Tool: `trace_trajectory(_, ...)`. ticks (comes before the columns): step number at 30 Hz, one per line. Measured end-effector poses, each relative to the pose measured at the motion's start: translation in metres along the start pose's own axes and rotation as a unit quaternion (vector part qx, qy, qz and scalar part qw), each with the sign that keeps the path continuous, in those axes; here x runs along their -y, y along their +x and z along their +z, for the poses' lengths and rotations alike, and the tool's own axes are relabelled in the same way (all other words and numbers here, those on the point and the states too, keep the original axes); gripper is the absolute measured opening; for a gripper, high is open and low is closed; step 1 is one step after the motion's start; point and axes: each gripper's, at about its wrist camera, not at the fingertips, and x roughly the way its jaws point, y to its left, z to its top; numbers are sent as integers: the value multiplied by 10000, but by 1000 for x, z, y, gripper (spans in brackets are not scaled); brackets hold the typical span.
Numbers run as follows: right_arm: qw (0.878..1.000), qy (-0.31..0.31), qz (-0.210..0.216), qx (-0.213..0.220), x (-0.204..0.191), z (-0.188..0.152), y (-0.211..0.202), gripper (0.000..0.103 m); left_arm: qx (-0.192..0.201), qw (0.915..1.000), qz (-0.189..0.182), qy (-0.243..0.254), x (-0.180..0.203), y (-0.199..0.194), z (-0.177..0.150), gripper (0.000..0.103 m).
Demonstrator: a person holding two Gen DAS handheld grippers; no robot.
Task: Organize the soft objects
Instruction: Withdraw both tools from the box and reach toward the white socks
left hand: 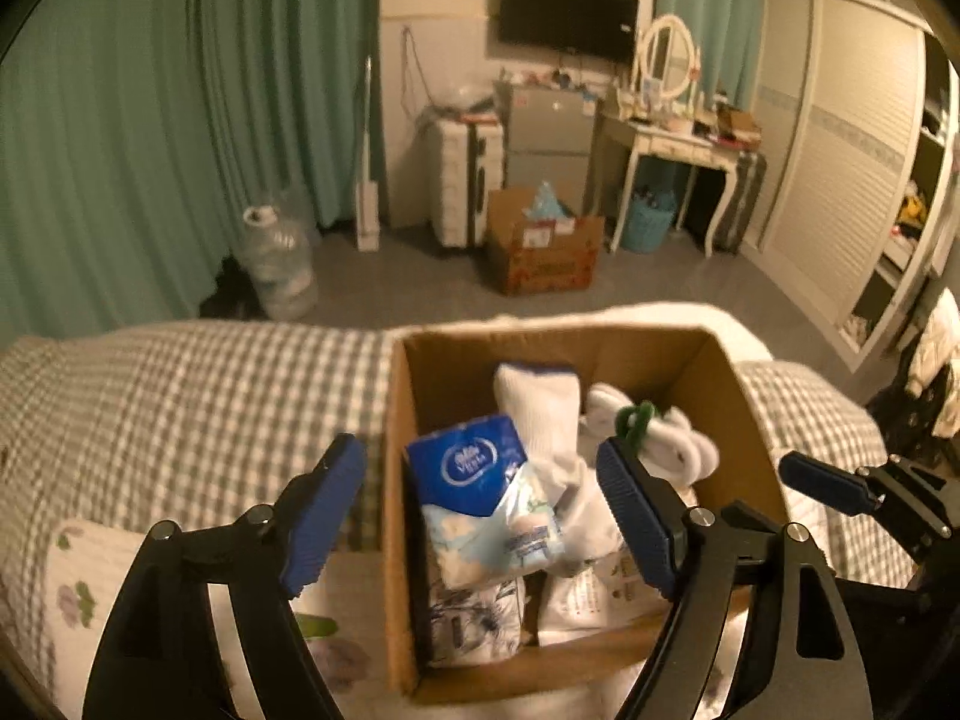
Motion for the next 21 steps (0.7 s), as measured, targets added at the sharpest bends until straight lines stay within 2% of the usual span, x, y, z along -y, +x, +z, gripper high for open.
trace_trajectory(13, 9939, 19, -126, 1092, -13, 17, -131, 55, 990, 9950, 75, -56, -2, -123, 21, 82)
trace_trajectory(17, 9899, 52, -149, 1406, -15, 18, -172, 57, 1439, 9895, 149, -61, -2, -167, 21, 100)
trace_trajectory(21, 9853, -16, -309, 1681, -21, 18, -215, 58, 1727, 9849, 109, -105, -3, -201, 21, 101)
